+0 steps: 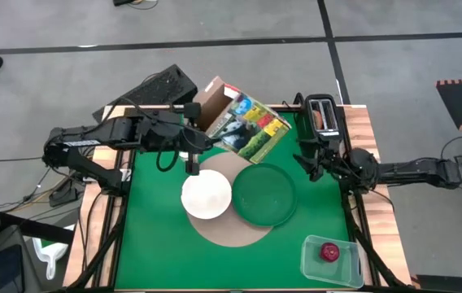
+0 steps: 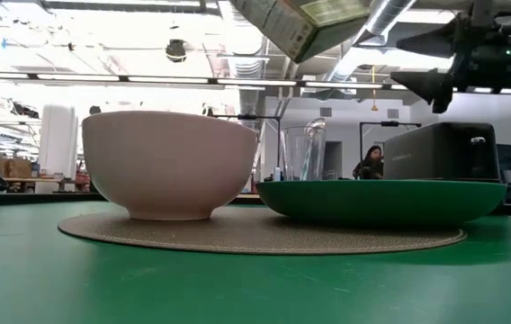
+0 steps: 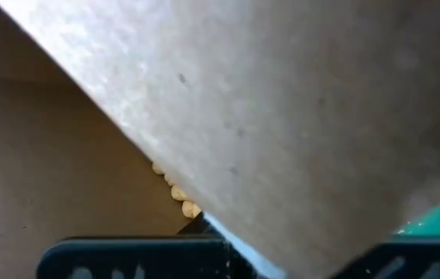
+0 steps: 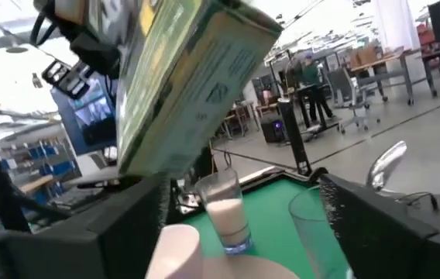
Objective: Arrange a breakfast setting
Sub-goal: Pour the cereal into the white bowl
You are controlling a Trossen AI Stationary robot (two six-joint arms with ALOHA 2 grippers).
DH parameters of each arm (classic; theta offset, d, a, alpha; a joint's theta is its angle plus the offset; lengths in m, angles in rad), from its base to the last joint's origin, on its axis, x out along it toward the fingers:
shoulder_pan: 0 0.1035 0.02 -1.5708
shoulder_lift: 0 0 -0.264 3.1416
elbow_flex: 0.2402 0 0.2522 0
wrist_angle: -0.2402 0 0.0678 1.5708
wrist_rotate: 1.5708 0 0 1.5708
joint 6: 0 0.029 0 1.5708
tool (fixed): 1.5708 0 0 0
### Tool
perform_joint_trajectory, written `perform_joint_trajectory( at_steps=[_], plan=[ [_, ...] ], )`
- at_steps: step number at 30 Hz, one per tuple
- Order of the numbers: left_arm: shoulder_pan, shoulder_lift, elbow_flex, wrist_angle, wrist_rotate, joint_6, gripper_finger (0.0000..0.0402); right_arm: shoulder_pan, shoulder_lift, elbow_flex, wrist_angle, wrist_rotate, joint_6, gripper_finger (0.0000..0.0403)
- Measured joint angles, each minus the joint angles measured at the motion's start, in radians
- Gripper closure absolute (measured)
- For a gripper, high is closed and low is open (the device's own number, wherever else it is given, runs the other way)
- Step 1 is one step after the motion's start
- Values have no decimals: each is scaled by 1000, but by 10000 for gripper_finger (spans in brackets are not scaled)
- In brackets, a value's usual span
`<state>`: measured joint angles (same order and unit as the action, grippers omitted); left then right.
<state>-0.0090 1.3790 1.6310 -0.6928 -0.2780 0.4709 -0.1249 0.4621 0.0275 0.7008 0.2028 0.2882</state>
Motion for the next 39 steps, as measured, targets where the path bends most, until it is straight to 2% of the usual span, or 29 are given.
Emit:
perform_joint_trajectory(
  at_steps=[3,6,10,13,17,25,30,35,39],
  plan=[
    [1,9,0,24,47,3,401,-16,46,15,4,-32,15,8],
    [1,17,0,59,57,22,401,-30,94,24,35,-76,-21,15],
    [0,23,0,63,62,28,401,-33,113,27,34,-79,-123,20],
    [1,23,0,63,61,31,401,-22,117,27,0,-75,-100,19],
    [1,23,0,65,82,40,401,-13,140,27,47,-81,-72,19],
    [1,30,0,81,111,59,401,-2,210,28,229,-156,-68,19],
    [1,42,0,97,124,71,401,-2,296,28,369,-223,-53,19],
    [1,50,0,116,130,84,401,-12,385,29,496,-246,-49,19],
    [1,49,0,124,132,86,401,-40,459,30,611,-323,-22,19]
  ],
)
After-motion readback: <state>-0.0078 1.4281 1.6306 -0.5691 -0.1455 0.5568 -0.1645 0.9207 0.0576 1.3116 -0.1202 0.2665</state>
